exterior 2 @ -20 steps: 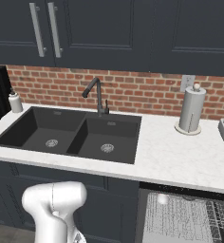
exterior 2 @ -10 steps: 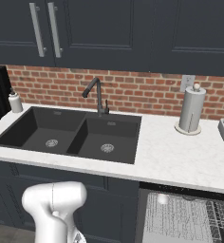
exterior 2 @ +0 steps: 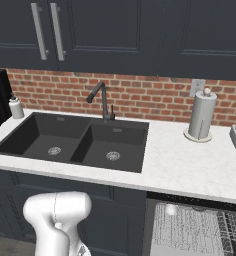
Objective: Pick up the cup and bowl from the counter, place them in the dishwasher, and close the dishwasher door.
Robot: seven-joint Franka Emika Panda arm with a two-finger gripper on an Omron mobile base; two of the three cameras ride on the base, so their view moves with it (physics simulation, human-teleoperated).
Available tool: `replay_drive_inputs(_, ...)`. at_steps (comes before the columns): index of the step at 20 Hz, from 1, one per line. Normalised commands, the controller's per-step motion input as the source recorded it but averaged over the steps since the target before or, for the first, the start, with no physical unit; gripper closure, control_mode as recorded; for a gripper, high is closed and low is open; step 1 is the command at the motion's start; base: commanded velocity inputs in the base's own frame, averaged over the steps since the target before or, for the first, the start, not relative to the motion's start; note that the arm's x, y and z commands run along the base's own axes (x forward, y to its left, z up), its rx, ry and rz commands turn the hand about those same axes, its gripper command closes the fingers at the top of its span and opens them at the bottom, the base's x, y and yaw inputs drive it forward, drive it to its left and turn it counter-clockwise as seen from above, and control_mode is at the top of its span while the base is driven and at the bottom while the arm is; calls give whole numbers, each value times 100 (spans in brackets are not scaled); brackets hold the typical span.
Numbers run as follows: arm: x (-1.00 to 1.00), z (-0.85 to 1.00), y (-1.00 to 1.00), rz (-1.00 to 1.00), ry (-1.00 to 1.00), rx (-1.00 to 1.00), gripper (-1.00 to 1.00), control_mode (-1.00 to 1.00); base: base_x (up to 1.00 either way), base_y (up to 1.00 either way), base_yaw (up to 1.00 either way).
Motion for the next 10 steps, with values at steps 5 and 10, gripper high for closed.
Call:
replay_drive_inputs(5, 100, 1, -2, 0, 0, 39, -100, -100, 0, 0, 0)
replay_drive_inputs(10, 100, 12, 0, 0, -3, 38, -100, -100, 0, 0, 0)
